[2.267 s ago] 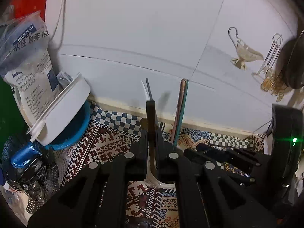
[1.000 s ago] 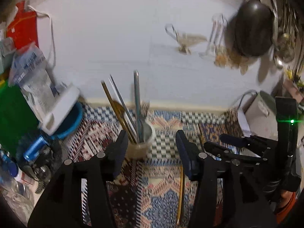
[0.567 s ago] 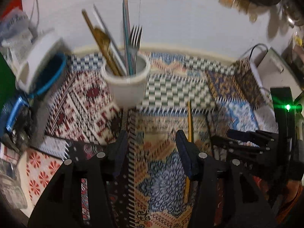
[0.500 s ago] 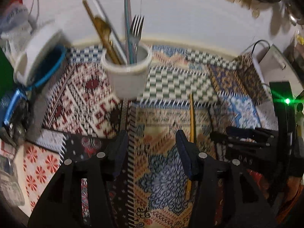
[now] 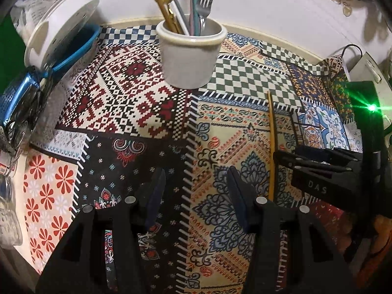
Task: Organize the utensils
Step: 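Move both tools back down toward the yellow chopstick, then grasp the yellow chopstick with the right tool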
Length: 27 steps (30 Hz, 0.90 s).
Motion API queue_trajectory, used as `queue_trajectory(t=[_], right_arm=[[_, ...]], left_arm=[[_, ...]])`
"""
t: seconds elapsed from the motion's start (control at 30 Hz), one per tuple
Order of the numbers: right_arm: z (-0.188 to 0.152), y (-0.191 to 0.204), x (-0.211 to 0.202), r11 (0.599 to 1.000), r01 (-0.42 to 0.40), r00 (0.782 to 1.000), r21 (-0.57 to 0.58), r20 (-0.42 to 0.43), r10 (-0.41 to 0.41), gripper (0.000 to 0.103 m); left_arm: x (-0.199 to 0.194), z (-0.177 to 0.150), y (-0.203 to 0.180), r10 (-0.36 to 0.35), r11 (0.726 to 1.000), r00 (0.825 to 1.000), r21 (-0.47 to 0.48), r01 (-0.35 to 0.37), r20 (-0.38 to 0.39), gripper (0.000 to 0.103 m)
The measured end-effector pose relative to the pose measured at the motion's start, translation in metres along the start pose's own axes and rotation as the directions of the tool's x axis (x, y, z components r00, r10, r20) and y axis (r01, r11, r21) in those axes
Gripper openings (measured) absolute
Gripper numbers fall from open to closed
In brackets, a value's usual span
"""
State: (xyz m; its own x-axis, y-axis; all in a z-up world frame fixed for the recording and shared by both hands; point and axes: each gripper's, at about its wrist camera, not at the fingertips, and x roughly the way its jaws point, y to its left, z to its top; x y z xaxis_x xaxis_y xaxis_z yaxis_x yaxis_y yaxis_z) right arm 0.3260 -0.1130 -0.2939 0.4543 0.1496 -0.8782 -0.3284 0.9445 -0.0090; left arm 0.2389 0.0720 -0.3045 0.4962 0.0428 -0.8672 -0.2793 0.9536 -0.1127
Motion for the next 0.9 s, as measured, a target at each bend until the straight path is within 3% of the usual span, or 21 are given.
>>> queue_trajectory(t=[0.13, 0.3, 0.37, 0.7, 0.9], right_arm=[[-0.002, 0.012, 0.001, 0.999, 0.014, 1.0, -0.03, 0.014, -0.013, 0.043], [-0.006, 0.024, 0.003, 0.999, -0.019, 1.0, -0.038, 0.024, 0.02, 0.02], [-0.008, 0.022, 0.001, 0.999, -0.016, 1.0, -0.029, 0.025, 0.016, 0.016], [-0.027, -0.04, -0.016, 0.999, 0.012, 1.0, 0.044, 0.019, -0.013, 0.01], [-0.036, -0.086, -0.027, 0.995, 0.025, 0.999, 0.092, 0.019, -0.027, 0.01]], left_arm=[[0.001, -0.002, 0.002, 0.013, 1.0, 1.0, 0.002, -0.013, -0.001, 0.051], [0.003, -0.001, -0.002, 0.02, 1.0, 1.0, 0.02, -0.02, -0.002, 0.051], [0.004, -0.002, -0.004, 0.019, 0.999, 1.0, 0.027, -0.019, 0.0, 0.051], [0.017, -0.006, -0.029, -0.022, 0.996, 0.999, 0.081, 0.025, -0.034, 0.051], [0.037, -0.005, -0.072, -0.068, 0.982, 0.994, 0.169, 0.081, -0.081, 0.051]])
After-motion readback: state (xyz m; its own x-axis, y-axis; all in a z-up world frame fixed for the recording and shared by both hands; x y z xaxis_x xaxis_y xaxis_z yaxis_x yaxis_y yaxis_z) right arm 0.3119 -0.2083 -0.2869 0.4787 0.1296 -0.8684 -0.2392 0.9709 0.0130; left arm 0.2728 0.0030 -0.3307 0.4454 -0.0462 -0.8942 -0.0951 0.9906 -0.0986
